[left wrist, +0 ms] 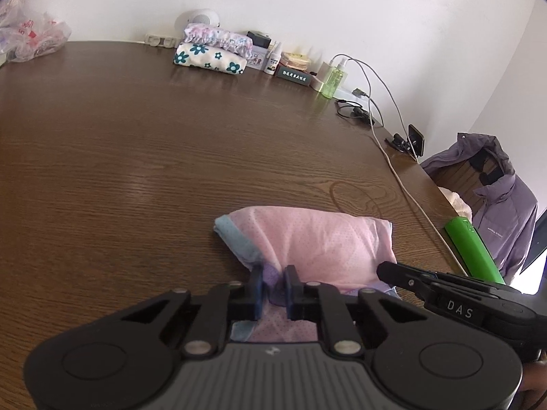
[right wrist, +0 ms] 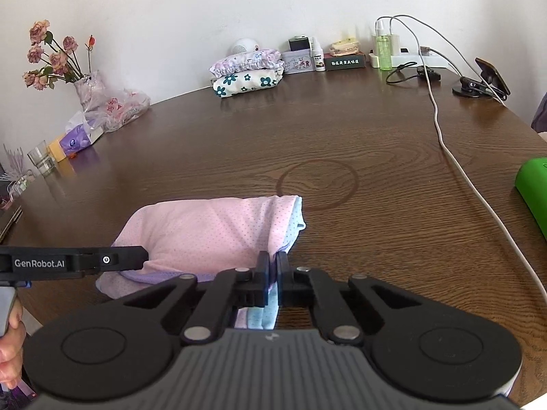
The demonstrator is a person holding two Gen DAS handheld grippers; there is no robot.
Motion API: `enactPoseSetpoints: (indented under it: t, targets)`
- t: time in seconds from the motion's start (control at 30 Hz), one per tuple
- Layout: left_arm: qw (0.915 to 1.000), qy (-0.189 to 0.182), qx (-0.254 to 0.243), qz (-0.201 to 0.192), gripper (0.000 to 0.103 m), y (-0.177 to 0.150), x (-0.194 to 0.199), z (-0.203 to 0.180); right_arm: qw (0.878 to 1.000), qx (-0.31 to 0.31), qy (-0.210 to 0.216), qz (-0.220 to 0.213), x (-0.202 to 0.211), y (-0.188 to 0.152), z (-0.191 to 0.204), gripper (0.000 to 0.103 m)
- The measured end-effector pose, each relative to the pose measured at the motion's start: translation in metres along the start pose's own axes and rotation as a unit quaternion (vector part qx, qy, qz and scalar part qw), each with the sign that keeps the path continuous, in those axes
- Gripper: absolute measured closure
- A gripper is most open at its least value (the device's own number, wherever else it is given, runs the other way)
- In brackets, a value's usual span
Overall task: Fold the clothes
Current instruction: 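Grasp the bundle's edge with the left gripper while the right gripper grasps beside it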
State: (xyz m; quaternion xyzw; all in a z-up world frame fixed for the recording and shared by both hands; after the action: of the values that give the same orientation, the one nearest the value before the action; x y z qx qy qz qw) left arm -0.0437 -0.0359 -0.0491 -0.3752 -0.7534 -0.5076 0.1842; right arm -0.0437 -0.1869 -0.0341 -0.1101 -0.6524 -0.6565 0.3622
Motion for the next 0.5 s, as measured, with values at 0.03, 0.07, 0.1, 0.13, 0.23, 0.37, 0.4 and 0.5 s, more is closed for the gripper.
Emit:
enactPoseSetpoints:
  t: [0.03, 0.07, 0.1, 0.13, 0.23, 0.37, 0.4, 0.5]
  targets:
    - [1.0, 0.003, -0.006, -0.005, 0.098, 0.001, 0.001, -0.001, 1.0, -0.002, 0.002, -0.002, 0.001, 0.002, 0.0, 0.1]
    - [0.9999, 0.004, -0.011, -0.008, 0.099, 0.002, 0.003, -0.002, 1.0, -0.004, 0.004, -0.004, 0.002, 0.003, 0.0, 0.1]
    - [0.9999, 0.002, -0.01, -0.008, 0.099, 0.003, 0.004, -0.002, 1.0, -0.006, 0.006, -0.005, 0.002, 0.005, 0.0, 0.1]
    - [1.0, -0.001, -0.005, -0.008, 0.099, 0.003, 0.005, -0.001, 1.0, -0.008, 0.008, -0.007, 0.003, 0.006, 0.0, 0.1]
    - [0.9998, -0.008, -0.004, -0.016, 0.099, 0.011, 0.011, 0.0, 1.0, -0.004, 0.009, -0.022, 0.011, 0.016, 0.003, 0.1]
    - [0.9993, -0.007, -0.009, -0.035, 0.099, 0.026, 0.02, 0.001, 0.999, 0.008, 0.006, -0.033, 0.015, 0.029, 0.007, 0.1]
    - [0.9994, -0.007, -0.007, -0.033, 0.099, 0.025, 0.02, 0.003, 1.0, -0.001, 0.008, -0.026, 0.012, 0.028, 0.005, 0.1]
    - [0.9997, 0.001, -0.006, -0.022, 0.099, 0.016, 0.016, 0.009, 0.999, -0.035, 0.015, 0.001, 0.004, 0.018, 0.001, 0.097]
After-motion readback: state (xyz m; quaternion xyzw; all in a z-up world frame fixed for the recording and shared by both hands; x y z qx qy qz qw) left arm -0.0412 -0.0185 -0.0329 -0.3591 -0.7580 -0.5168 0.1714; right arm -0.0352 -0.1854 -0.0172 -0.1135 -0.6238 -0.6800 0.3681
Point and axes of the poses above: each gripper's, at about its wrist camera, not at the fingertips, and x roughly against the way its jaws point, z to its left, y to its top, the point moved 9 cm from there along -x, roughly the way its jaws point, and after that the axes turned 9 degrees about x, right-handed, at the moved point
